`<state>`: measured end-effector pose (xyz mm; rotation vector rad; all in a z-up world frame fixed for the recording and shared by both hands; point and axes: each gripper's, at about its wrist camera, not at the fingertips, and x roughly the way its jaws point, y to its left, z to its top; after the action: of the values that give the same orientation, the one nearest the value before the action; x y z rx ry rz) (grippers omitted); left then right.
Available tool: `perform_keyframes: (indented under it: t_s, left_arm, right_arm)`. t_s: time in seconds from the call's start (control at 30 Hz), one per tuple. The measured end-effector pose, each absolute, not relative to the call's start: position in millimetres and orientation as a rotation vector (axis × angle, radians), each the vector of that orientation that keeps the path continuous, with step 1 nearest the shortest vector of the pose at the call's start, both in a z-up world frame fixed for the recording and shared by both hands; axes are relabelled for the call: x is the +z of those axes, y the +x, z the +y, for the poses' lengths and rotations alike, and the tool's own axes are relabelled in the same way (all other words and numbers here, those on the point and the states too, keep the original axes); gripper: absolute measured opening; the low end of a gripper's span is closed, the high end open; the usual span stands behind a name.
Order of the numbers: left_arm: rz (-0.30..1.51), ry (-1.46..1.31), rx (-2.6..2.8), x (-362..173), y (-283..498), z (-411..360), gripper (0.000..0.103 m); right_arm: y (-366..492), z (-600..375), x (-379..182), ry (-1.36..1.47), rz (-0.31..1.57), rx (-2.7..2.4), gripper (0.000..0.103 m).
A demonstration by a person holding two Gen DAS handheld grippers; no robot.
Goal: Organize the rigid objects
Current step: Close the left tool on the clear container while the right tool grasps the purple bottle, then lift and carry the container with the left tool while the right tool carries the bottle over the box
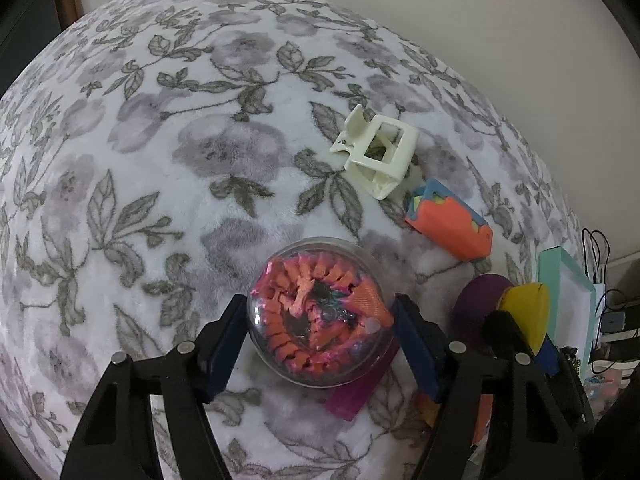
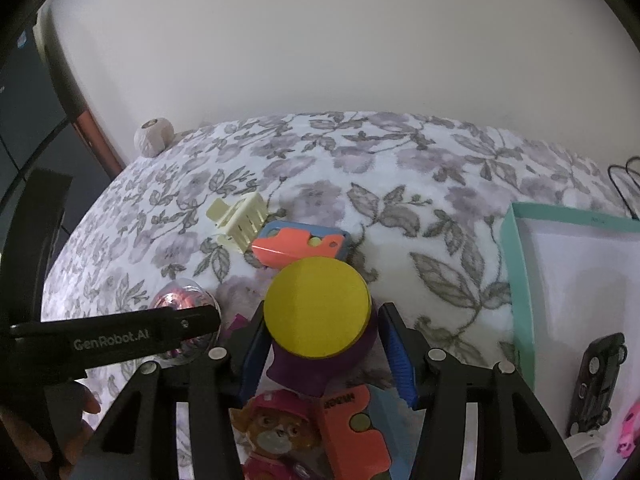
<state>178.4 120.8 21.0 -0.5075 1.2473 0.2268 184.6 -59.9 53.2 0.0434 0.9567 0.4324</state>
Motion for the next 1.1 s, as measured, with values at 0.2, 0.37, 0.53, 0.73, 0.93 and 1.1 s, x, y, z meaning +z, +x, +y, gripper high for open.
perform_keyframes:
  t_s: [0.2,0.37,0.53,0.73,0.93,1.1]
  left_arm:
    - [1.232,-0.499,0.235,24,174,120,0.074]
    - [1.212,-0.518,0.247,28,170,124,0.074]
    - [1.174,-0.521,0.250,41,165,123,0.074]
    - [1.130,-0.519,0.239,59,160,120,0.074]
    - [1.066,-0.525,0.211,82,159,111,0.074]
    - [0.964,-0.505,0.166,114,158,95,0.074]
  right_arm:
    - [183,-65,53,0.065,0.960,0.433,0.056]
    - [183,-71,56,0.089,0.964,0.432,0.055]
    - [185,-82,61,0.125,0.958,0.431,0.055]
    - [184,-89,69,0.136,0.944,0.435,0.055]
    - [182,-97,84,0.151,0.912,0.444,0.055]
    - [179,-116,109,0.187,0.852,0.446,0.055]
